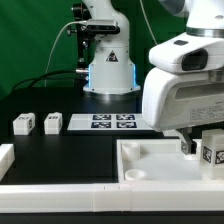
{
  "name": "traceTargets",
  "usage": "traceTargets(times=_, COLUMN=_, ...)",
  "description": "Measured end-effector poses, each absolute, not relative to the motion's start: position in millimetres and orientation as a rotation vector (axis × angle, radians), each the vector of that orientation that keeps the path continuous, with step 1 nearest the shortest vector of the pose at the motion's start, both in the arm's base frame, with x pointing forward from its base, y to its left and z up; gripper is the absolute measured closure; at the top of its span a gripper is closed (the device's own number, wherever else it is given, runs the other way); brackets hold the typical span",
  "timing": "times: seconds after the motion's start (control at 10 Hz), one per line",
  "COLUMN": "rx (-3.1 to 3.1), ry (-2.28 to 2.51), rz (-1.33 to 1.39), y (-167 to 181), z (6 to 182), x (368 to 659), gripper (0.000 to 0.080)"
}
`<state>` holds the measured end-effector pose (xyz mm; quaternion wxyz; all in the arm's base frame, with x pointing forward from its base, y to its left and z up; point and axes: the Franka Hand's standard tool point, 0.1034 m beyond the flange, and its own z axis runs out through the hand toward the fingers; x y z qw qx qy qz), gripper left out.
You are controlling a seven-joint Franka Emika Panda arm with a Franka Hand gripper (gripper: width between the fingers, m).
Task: Assemble one leg
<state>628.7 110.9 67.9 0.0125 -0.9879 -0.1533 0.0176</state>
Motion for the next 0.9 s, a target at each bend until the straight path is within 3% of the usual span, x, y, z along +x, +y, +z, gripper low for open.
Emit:
traceTargets(times=0.1, rx=-3.079, ry=-0.478, rz=0.055, y=110.9, z=67.9, x=628.7, gripper=0.0394)
traceTargets(times=0.2, rx=-3.08, ry=-0.47, rz=0.055, y=110.9, z=67.9, x=628.7, gripper=0.0506)
traceTargets(times=0.5, rx=-3.089, ry=-0.412, rz=0.056, y=110.9, z=67.9, x=628.7, gripper=0.0506)
traceTargets(times=0.9, rx=-3.088, ry=0.48, rz=0.059, y=119.3, z=66.8, x=626.6, gripper=0.0506)
